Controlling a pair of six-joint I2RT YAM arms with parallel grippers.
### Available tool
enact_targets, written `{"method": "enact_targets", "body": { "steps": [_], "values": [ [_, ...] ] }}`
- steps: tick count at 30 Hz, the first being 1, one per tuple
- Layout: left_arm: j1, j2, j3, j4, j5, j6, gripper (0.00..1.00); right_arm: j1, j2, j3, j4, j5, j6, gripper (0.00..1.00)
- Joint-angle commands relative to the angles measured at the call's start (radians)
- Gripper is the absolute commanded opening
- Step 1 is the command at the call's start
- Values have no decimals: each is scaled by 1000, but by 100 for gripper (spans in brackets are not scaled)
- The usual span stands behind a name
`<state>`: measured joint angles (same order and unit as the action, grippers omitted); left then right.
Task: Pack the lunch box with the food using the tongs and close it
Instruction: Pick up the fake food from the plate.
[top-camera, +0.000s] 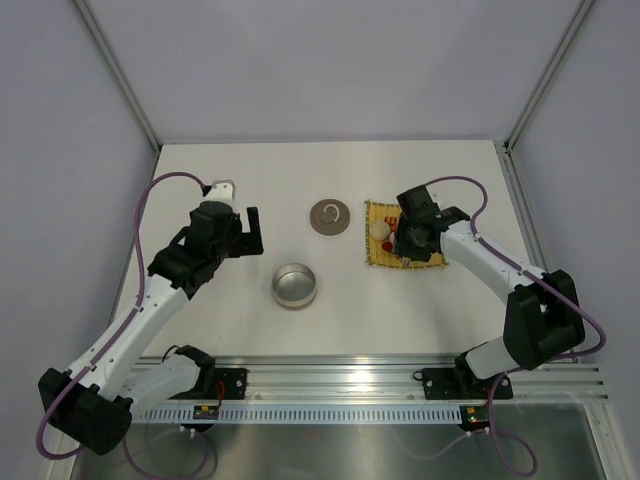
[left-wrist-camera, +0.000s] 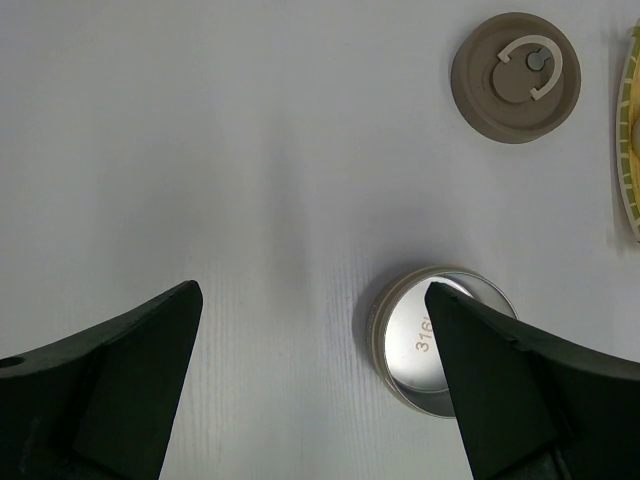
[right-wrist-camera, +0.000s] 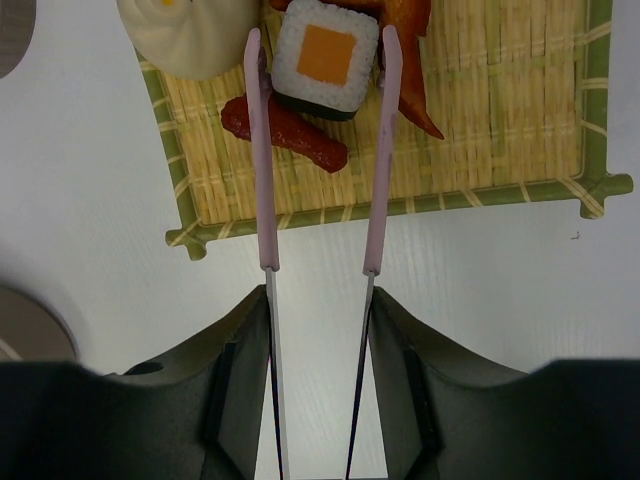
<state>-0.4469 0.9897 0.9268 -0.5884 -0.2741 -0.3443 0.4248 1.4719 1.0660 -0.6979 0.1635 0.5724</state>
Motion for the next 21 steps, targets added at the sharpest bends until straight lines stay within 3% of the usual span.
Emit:
{"method": "enact_targets", "body": {
  "steps": [1, 3, 11, 15, 21],
  "values": [
    [-6, 1, 24, 41, -5, 8, 99, -8, 16, 45, 40, 5, -9, 48],
    [-6, 0, 24, 39, -7, 10, 99, -8, 16, 42, 41, -1, -8, 45],
    [-6, -2, 29, 39, -4, 7, 99, -8, -33, 48, 11, 2, -3, 18],
    [-4, -6, 30, 38, -4, 7, 99, -8, -76, 57, -21, 7, -8, 8],
    [-6, -10, 32, 38, -7, 8, 99, -9, -148, 69, -69, -4, -19, 3]
  ]
}}
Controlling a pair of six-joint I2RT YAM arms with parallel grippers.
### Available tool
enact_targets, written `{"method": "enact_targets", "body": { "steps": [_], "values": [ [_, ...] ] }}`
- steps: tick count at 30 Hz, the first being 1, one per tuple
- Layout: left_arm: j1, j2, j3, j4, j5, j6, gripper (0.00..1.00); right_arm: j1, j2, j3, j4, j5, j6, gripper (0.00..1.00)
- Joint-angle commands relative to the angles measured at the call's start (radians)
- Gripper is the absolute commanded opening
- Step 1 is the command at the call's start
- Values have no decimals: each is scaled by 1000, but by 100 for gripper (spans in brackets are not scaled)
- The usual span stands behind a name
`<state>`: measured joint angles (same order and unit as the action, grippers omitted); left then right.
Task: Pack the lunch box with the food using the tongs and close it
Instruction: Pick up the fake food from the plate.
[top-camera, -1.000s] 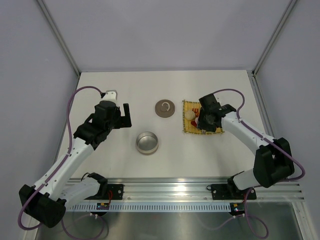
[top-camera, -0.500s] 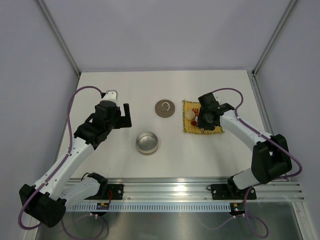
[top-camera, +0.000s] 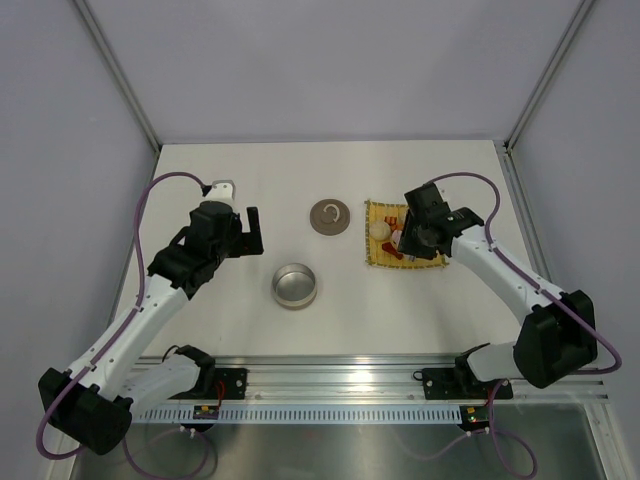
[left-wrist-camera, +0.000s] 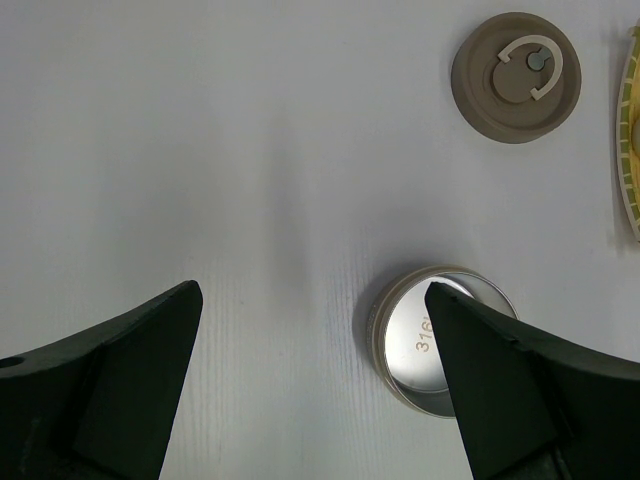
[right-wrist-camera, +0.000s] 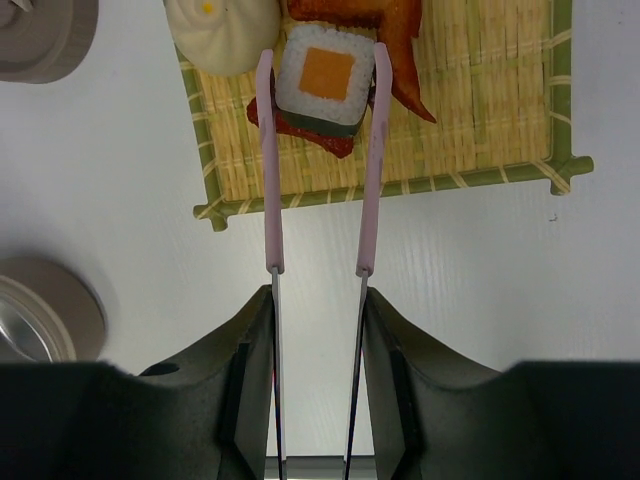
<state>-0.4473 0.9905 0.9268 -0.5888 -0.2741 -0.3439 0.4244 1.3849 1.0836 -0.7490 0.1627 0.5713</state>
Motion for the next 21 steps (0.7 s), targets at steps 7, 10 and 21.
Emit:
{"method": "enact_targets", "body": {
  "steps": [7, 10, 21],
  "values": [
    [-5, 16, 33, 24, 13, -23, 99, -7, -93, 48, -36, -8, -27, 1],
    [-4, 83, 52, -29, 19, -61, 99, -6, -98, 48, -33, -28, -31, 0],
    [-5, 137, -71, -175, 12, -334, 81, 7, -116, 52, -33, -32, -44, 0]
  ]
}}
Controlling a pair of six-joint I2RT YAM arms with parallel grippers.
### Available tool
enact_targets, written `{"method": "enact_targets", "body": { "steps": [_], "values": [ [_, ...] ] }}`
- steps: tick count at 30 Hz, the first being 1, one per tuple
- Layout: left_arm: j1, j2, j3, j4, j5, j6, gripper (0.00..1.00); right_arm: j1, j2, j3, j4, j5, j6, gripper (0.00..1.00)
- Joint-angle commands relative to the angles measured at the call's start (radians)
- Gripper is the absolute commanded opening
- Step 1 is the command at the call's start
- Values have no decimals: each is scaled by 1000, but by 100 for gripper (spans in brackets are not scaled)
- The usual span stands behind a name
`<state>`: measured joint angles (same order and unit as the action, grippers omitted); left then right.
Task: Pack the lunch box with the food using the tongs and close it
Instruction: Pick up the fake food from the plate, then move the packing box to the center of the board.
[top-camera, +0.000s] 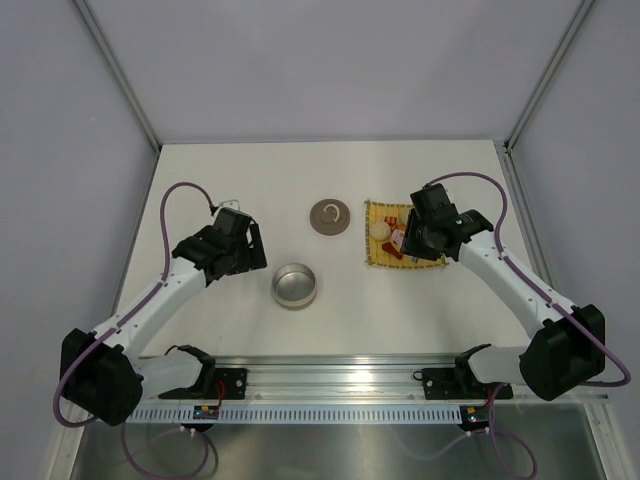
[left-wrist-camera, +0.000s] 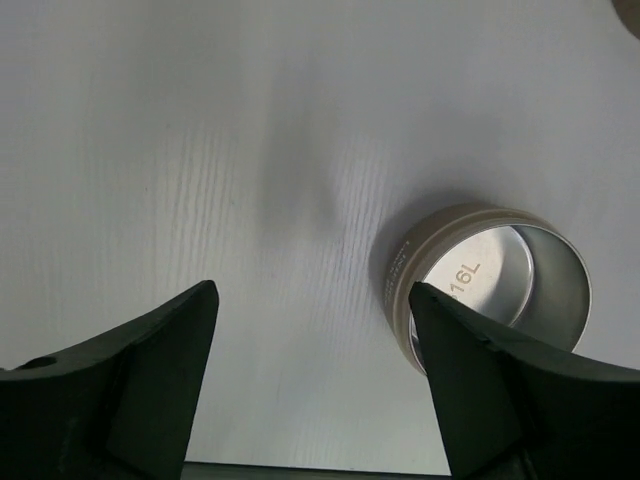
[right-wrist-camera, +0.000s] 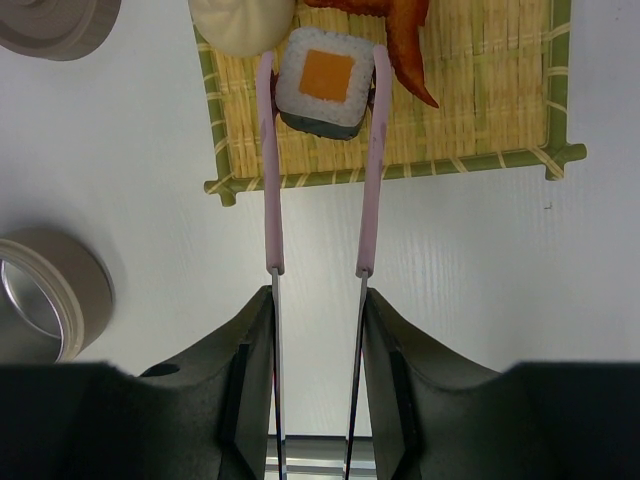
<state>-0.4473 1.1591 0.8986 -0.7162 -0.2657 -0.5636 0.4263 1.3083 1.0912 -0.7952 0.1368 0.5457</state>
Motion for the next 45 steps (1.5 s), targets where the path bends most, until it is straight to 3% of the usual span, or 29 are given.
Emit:
{"method": "enact_targets", "body": {
  "steps": [1, 2, 5, 6, 8, 10, 20, 33, 45],
  "values": [
    [-5, -42, -61, -55, 9, -142, 77, 5, -41, 44, 16, -9, -18, 0],
    [-5, -62, -96, -58, 17, -156, 66, 6, -43, 42, 17, -12, -18, 0],
    [-4, -85, -173, -52, 52, -206, 51, 5, -46, 41, 27, -17, -18, 0],
    [-5, -90, -190, -42, 66, -232, 35, 6, -44, 39, 31, -19, -20, 0],
    [-4, -102, -240, 0, 89, -255, 13, 5, -47, 38, 36, -23, -21, 0],
    [-4, -98, -262, 29, 114, -259, 1, 6, -46, 33, 39, -28, -23, 0],
    [-65, 59, -277, 211, 260, -257, 0, 8, -55, 22, 37, -52, -24, 0],
    [-137, 339, -50, 317, 290, -196, 0, 29, -57, 38, 28, -51, -18, 0],
    [-169, 464, 108, 362, 342, -137, 0, 101, -14, 91, 27, -42, -12, 0]
  ]
}}
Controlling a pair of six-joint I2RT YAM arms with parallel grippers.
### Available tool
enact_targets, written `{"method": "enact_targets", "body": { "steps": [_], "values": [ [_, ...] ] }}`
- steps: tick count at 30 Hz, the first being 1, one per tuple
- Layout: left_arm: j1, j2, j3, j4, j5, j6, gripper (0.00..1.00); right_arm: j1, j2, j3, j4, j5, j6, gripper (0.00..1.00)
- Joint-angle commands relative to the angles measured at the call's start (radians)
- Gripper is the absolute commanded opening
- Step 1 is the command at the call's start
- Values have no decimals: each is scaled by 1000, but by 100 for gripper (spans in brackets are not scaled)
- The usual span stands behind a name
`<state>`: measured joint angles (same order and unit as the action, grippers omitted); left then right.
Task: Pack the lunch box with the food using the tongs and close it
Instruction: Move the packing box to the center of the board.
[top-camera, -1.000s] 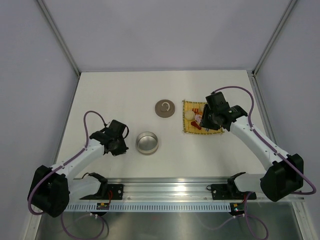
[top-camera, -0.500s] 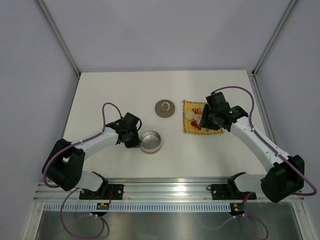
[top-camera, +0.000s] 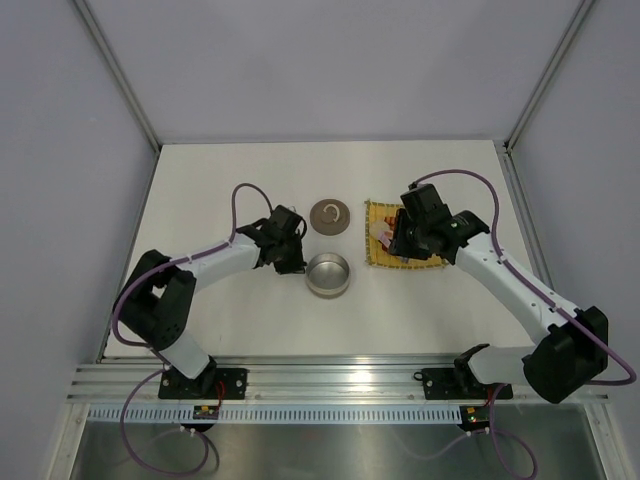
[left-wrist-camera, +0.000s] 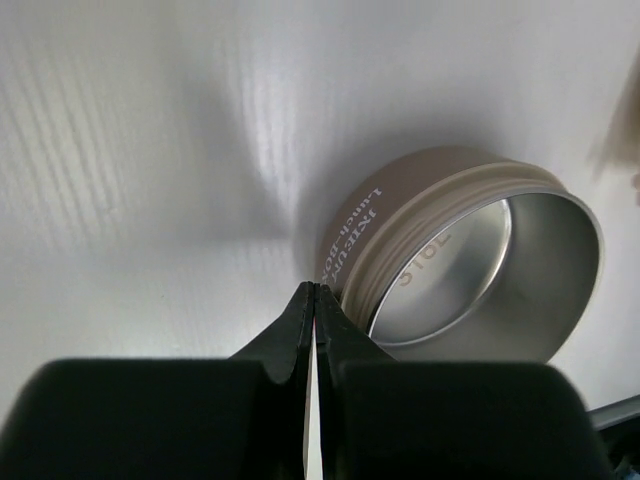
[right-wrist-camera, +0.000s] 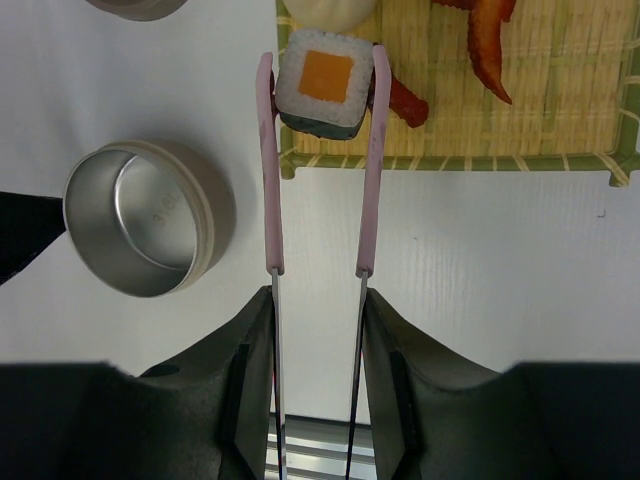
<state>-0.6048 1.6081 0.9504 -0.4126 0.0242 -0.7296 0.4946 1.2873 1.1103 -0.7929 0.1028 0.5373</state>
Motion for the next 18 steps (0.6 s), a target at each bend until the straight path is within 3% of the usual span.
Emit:
{"method": "enact_targets", "body": {
  "steps": [1, 7, 14, 18],
  "values": [
    [-15, 22, 68, 61, 57, 29, 0, 44, 13, 86, 21, -5, -3, 0],
    [-26, 58, 90, 63, 85, 24, 0, 139, 59, 138, 17, 14, 1, 0],
    [-9, -17, 100, -38, -15, 42, 0, 228, 84, 141, 15, -8, 13, 0],
    [54, -86, 73, -64, -20, 47, 0, 265, 95, 129, 27, -38, 15, 0]
  ]
}}
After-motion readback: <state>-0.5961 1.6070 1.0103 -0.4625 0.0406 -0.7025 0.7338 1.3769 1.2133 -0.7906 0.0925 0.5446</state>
